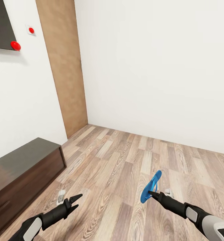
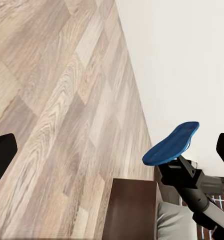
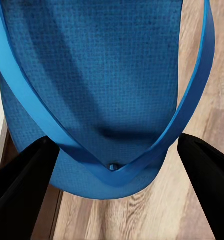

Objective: In the bedroom, move the book from the bed onto either nightstand, and place the two sandals side by side next to the bed.

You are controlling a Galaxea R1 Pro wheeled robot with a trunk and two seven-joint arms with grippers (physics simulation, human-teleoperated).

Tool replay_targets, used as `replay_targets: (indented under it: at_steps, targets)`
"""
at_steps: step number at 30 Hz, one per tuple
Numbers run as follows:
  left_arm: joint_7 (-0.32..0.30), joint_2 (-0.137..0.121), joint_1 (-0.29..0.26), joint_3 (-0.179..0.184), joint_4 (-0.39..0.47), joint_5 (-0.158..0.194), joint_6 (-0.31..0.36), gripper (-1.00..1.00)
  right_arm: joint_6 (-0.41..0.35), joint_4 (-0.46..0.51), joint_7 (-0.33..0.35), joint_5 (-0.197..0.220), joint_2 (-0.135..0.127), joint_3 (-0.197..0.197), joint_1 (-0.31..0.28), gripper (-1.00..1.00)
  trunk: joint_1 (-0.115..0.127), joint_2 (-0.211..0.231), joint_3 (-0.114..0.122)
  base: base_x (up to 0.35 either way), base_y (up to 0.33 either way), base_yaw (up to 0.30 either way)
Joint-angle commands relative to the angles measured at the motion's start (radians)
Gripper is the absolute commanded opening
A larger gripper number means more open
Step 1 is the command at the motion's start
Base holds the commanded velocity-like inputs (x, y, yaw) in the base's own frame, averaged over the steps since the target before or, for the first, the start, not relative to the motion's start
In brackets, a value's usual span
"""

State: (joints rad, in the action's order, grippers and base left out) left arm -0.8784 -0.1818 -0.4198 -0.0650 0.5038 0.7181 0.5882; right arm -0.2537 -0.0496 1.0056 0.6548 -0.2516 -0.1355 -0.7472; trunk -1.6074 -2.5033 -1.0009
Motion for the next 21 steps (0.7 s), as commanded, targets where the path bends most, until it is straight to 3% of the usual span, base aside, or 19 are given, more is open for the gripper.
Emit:
replay_targets:
  at_steps: [1,4,16,21]
  targets:
    - [-0.001,0.000,0.000,-0.001,-0.002,0.005,0.007,1.00,-0.007,-0.003,0.005,0.011,0.000,-0.007,-0.001,-1.00,0.000,0.000,-0.001,0.000,0.000,0.000]
    - [-0.002,0.004,0.000,-0.001,-0.005,0.004,0.007,1.00,-0.008,-0.003,0.004,0.011,0.000,-0.007,-0.002,-1.00,0.000,0.000,-0.001,0.000,0.000,0.000]
    - [-0.002,0.011,0.000,-0.001,-0.007,0.003,0.007,1.00,-0.008,-0.003,0.004,0.011,0.000,-0.007,-0.002,-1.00,0.006,0.002,0.045,0.000,0.000,0.000]
    - [-0.002,0.011,0.000,-0.001,-0.008,0.003,0.007,1.00,-0.008,-0.003,0.004,0.011,0.000,-0.007,-0.002,-1.00,0.006,0.002,0.045,0.000,0.000,0.000]
